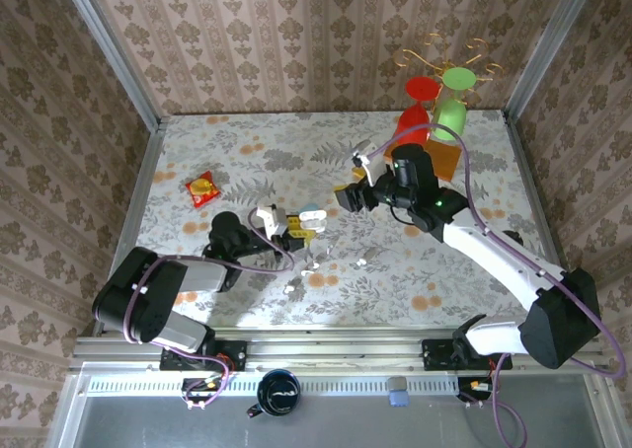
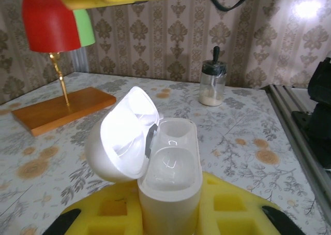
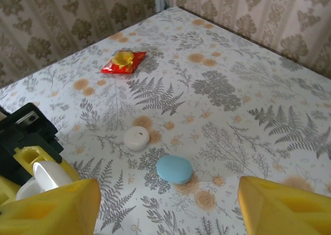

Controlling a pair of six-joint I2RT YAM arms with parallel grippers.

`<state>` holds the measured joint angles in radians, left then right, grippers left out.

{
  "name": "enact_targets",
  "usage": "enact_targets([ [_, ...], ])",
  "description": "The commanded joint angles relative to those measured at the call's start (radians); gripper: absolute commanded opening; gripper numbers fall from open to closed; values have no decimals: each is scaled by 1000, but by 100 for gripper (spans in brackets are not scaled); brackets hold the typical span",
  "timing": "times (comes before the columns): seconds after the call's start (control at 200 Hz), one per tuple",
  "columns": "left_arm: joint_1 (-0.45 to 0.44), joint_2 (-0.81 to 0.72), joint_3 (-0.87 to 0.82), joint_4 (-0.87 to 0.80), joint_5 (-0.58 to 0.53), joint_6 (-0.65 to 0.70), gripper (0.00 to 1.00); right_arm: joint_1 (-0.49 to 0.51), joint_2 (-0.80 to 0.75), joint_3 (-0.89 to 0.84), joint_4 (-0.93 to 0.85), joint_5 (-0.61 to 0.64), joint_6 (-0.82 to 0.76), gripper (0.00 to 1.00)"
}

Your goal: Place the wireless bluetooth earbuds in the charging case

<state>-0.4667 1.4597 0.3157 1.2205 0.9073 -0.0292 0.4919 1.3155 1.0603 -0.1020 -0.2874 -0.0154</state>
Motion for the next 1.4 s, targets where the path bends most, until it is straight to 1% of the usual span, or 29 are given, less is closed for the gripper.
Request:
enact_targets([
  [0.0,45,-47,-27,59,-52,24,0,-39,-5,37,-64,99,203,72],
  [0.08,68,-80,-46,58,-88,47,0,-50,21,36,-113,119,300,71],
  [0.185,97,-116,-68,57,-144,73,0,-46,63,41,-178,103,390,70],
  [0.24,116,-129,-76,57,-168,75,0,-35,70,30,-190,79,412,70],
  [0.265,124,-134,-79,57,-176,76,0,-26,101,24,-192,74,415,70],
  [0.38,169,-136,-78,16,-216,66,0,27,139,5,-206,42,389,70],
  [0.43,190,-131,-79,0,-236,59,0,56,161,8,-218,8,344,70],
  [0.56,243,-110,-89,23,-257,45,0,144,236,51,-289,2,274,70],
  [0.57,248,-108,-89,25,-257,39,0,152,242,54,-291,2,273,70],
  [0.59,257,-105,-90,28,-292,30,0,165,255,59,-290,1,272,70],
  [0.69,310,-85,-85,25,-350,-39,0,230,315,79,-252,-10,280,69],
  [0.815,365,-52,-62,38,-343,-119,0,298,400,140,-255,-12,274,68],
  [0.855,378,-48,-61,44,-352,-135,0,316,426,156,-249,-9,273,65],
  [0.93,400,-51,-64,53,-375,-163,0,337,481,186,-233,-25,288,61],
  [1.085,447,-91,-88,52,-478,-208,0,360,594,268,-212,-83,319,57],
  [1.235,476,-167,-121,28,-556,-185,0,362,713,364,-185,-185,319,55],
  [1.335,483,-217,-124,-65,-610,-146,0,361,808,481,-260,-253,290,56],
  [1.395,486,-239,-128,-90,-631,-143,0,362,861,534,-261,-293,301,55],
])
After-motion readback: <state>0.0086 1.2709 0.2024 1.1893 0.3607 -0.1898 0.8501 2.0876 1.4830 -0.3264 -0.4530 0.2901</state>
